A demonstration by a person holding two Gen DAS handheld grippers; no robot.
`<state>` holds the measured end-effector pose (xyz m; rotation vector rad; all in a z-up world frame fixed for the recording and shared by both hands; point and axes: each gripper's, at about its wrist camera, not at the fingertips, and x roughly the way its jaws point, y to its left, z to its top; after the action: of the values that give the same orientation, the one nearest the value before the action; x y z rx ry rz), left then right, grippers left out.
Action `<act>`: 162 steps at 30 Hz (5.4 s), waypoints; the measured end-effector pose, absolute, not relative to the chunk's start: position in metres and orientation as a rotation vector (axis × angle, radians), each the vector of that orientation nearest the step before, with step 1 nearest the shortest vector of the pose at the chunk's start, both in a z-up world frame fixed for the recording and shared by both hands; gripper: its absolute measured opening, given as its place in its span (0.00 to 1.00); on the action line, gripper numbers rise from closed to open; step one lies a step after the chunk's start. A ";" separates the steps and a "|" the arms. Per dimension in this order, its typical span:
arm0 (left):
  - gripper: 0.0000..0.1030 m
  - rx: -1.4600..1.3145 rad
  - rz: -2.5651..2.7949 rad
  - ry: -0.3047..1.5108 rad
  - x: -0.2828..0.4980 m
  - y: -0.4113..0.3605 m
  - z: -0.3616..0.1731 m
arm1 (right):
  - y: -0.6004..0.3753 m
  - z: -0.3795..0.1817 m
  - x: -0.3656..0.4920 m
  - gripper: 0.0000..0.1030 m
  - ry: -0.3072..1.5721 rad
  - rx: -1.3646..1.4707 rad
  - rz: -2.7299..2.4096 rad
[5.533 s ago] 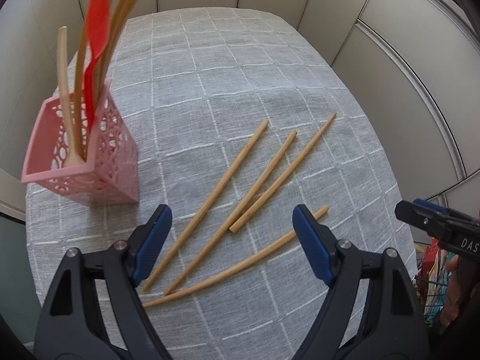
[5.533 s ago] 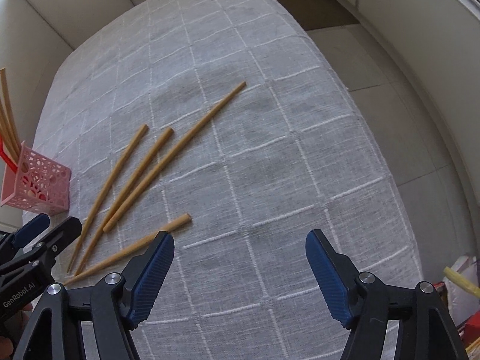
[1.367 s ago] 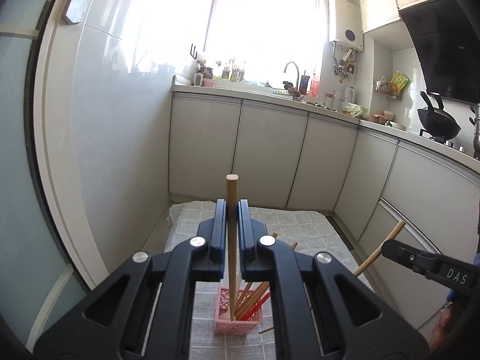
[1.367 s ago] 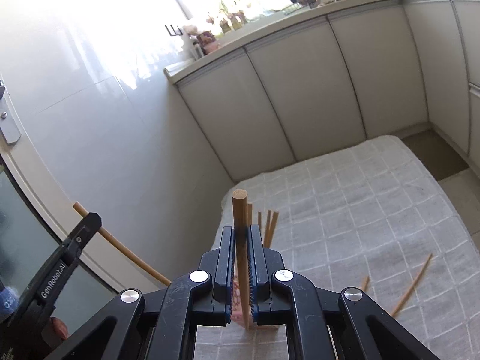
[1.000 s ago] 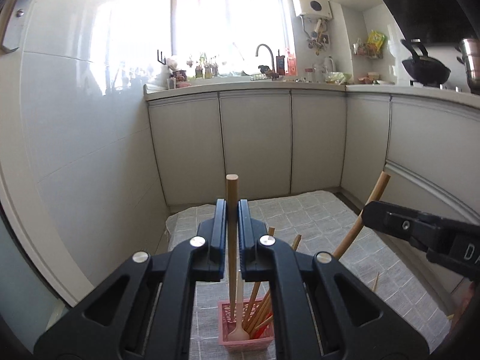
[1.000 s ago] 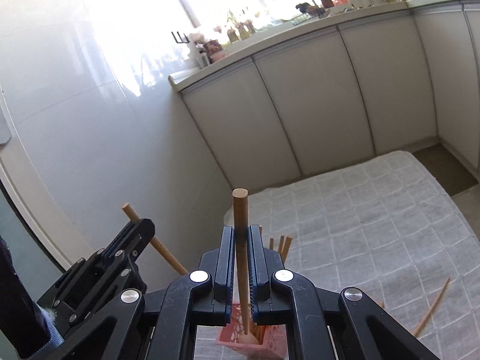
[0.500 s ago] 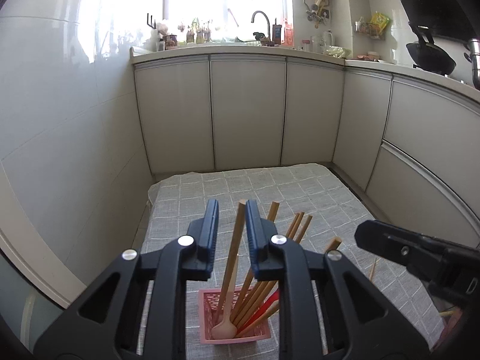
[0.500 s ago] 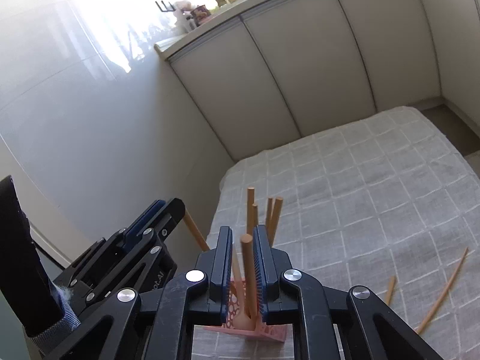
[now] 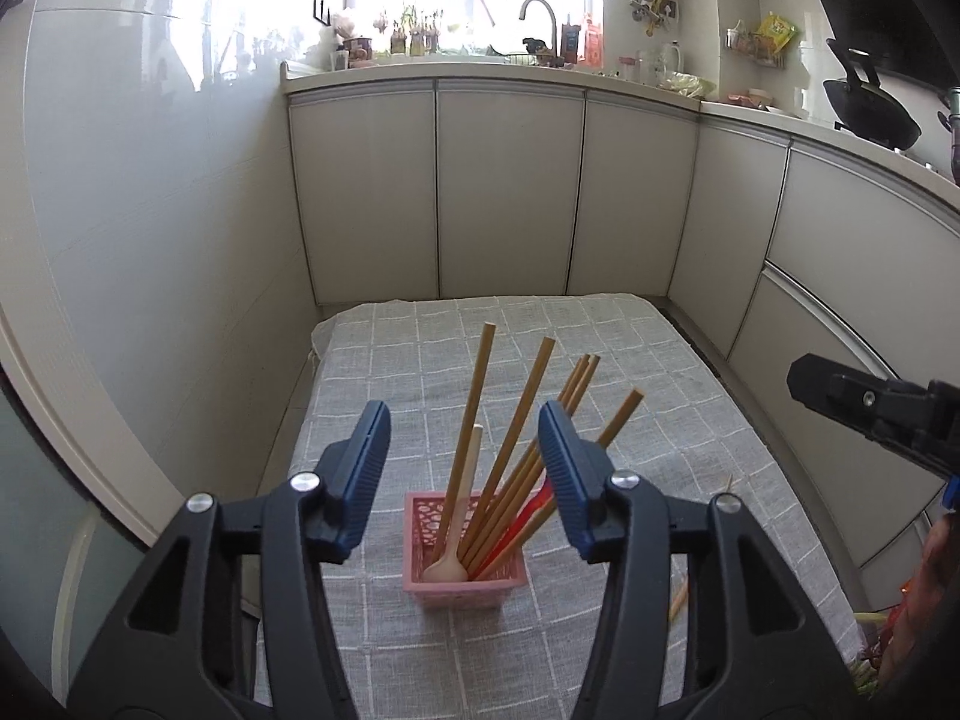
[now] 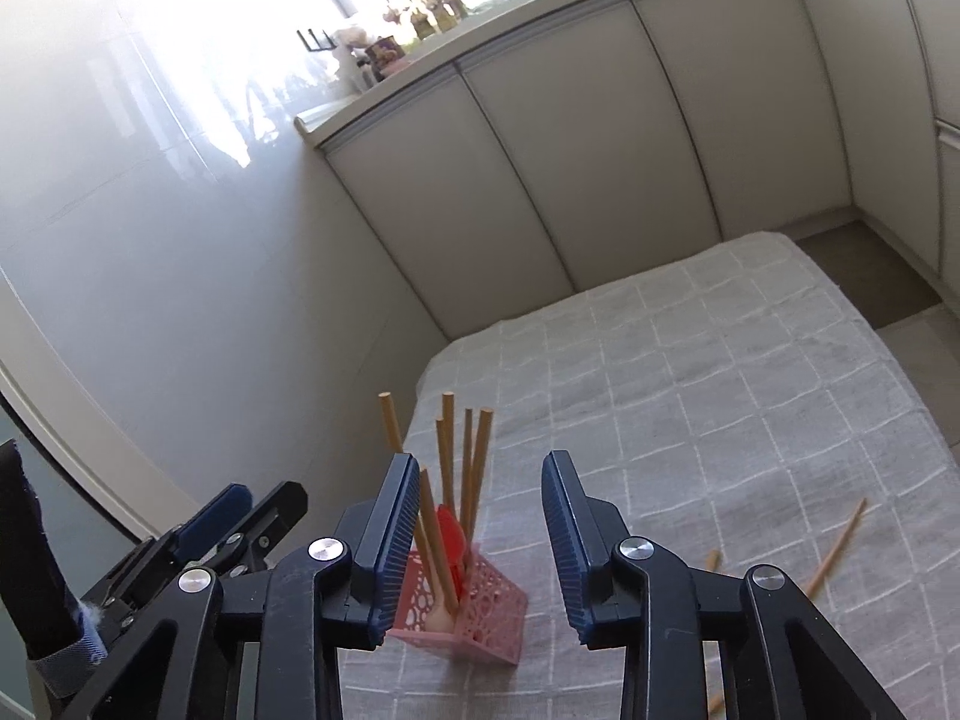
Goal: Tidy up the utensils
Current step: 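Move both tools to the last chopsticks and grasp one with the left tool, then grasp the last chopstick with the right tool while the left tool holds its own upright, then lower both held chopsticks into the pink basket and open both tools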
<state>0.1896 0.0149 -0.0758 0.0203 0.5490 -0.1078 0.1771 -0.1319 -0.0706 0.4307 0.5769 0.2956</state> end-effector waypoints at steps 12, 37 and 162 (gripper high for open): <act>0.84 0.034 -0.128 0.620 0.162 0.001 -0.093 | -0.168 -0.087 0.148 0.72 0.642 0.369 0.221; 0.87 0.079 -0.220 1.075 0.195 -0.094 -0.193 | -0.257 -0.193 0.157 0.83 1.087 0.389 -0.073; 0.08 -0.178 -0.110 0.458 0.153 0.080 -0.056 | -0.115 -0.053 0.154 0.05 0.599 0.301 0.226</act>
<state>0.1525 0.0796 -0.0556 -0.1784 0.4582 -0.1102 0.1541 -0.1150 -0.0531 0.3005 0.5986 0.2263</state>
